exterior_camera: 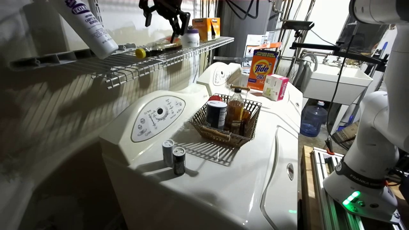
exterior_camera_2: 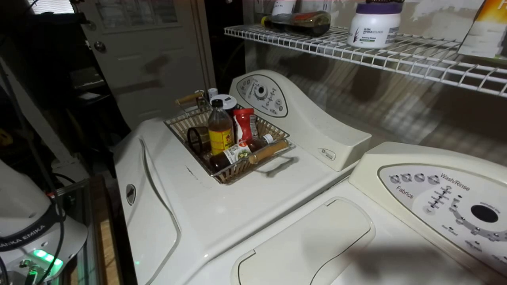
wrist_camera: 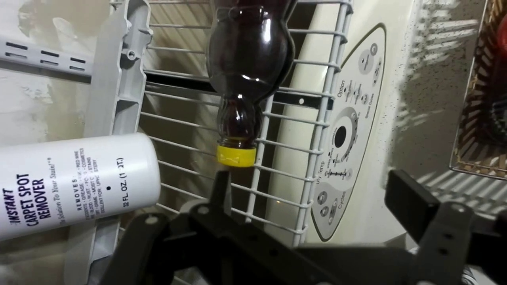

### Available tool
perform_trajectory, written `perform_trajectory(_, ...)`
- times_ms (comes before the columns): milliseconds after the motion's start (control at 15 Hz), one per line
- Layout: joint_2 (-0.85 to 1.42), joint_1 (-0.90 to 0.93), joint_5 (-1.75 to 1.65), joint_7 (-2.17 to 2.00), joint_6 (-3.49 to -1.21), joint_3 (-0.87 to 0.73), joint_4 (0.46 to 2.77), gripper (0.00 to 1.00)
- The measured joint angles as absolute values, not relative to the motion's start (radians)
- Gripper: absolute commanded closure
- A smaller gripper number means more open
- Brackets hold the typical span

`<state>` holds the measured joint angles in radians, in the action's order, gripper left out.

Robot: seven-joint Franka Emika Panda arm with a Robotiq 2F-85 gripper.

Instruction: Put the bottle lying down upright

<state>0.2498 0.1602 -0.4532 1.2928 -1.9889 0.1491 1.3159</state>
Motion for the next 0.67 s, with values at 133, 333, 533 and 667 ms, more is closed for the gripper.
perform_trajectory(133,0.291,0.162,-0.455,1.301,-1.951,0.148,1.259,0.0)
perform_trajectory(333,0.352,0.164,-0.455,1.309,-1.918,0.145,1.179,0.0)
perform_trajectory(533,0.407,0.168,-0.455,1.311,-1.915,0.142,1.113,0.0)
perform_trajectory(667,0.438,0.174,-0.455,1.317,-1.915,0.136,1.077,0.0)
